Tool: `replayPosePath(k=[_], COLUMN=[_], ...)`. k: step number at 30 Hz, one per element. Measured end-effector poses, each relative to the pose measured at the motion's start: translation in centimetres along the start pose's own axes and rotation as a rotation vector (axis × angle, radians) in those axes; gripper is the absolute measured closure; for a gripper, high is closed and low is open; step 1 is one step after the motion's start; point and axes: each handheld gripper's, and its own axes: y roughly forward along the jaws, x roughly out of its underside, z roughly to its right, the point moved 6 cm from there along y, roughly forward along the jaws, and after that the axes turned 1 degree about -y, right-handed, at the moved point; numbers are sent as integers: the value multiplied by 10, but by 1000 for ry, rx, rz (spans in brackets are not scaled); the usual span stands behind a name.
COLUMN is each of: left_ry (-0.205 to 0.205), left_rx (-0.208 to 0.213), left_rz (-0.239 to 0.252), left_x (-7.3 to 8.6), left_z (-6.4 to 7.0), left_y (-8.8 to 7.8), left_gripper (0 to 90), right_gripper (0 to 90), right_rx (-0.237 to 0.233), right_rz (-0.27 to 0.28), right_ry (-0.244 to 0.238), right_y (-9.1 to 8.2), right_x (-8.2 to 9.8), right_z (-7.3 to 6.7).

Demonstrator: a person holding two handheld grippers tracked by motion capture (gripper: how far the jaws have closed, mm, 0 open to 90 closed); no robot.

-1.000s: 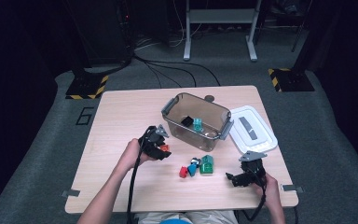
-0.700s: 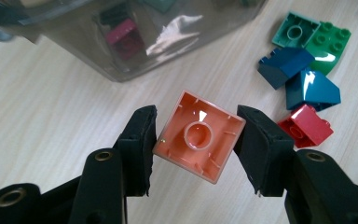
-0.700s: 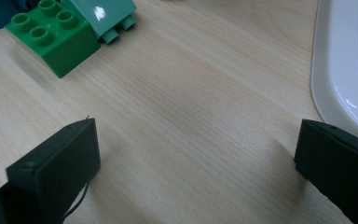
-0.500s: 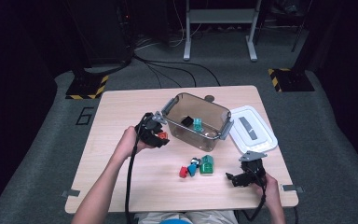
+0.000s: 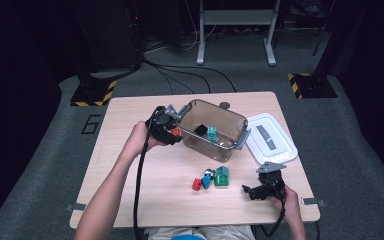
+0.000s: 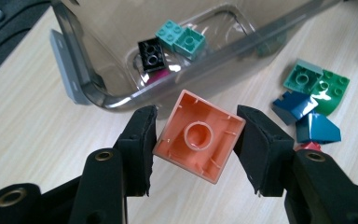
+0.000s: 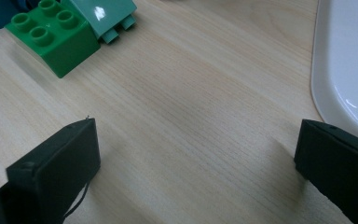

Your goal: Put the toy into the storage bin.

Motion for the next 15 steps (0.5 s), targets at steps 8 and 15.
replayPosePath(k=[8,15], left_ry=[5,14], left_rx=[-15,-31], left_rz=[10,24], left_x=[-19,-35], left_z=[-8,-14], left_y=[-3,-3], left_gripper=[493,493], right_gripper=[0,0], right_rx=[1,0], right_rz=[0,0], right_ry=[-1,0], right_y=[0,0], right_x=[0,0], right_z=[0,0])
